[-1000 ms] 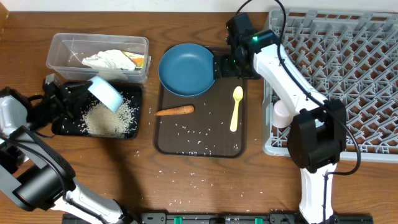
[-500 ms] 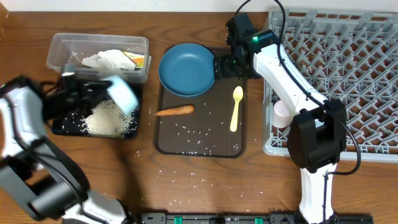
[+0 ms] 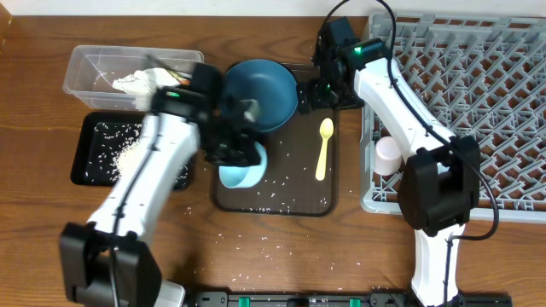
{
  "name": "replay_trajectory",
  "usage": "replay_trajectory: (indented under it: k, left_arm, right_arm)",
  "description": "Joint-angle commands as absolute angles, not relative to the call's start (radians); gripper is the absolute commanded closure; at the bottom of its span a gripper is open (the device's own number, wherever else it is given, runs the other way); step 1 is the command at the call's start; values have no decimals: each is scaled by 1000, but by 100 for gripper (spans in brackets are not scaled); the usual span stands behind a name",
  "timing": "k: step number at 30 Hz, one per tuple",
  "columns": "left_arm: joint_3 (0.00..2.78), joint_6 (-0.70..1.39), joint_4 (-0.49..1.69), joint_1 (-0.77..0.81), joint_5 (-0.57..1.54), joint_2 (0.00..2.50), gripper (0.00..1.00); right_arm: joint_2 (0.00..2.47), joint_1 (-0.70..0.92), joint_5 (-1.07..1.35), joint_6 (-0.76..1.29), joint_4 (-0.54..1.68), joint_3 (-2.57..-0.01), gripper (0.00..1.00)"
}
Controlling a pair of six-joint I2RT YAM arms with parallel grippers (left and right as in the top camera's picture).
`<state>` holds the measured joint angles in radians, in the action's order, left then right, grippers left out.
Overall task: Sort waste into correct bins and load items into the dishwasher rack
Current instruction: 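Bring the emptied light-blue bowl back over the serving tray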
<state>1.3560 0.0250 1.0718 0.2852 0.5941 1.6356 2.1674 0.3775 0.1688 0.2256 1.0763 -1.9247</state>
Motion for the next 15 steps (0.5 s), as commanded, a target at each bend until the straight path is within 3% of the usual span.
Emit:
replay_trajectory:
  k: [1,7,15]
  left_arm:
    - [1325,233,1019,400,328,1669,94]
    - [1324,432,966,565,51,1760,94]
    - [1324,485,932,648,48,1841,93]
  right_arm:
    - [2094,334,208,197,1086,-1935,1]
    - [2068,324,218,197,1113,-1935,5]
    - [2068,324,217,197,1154,-1935,5]
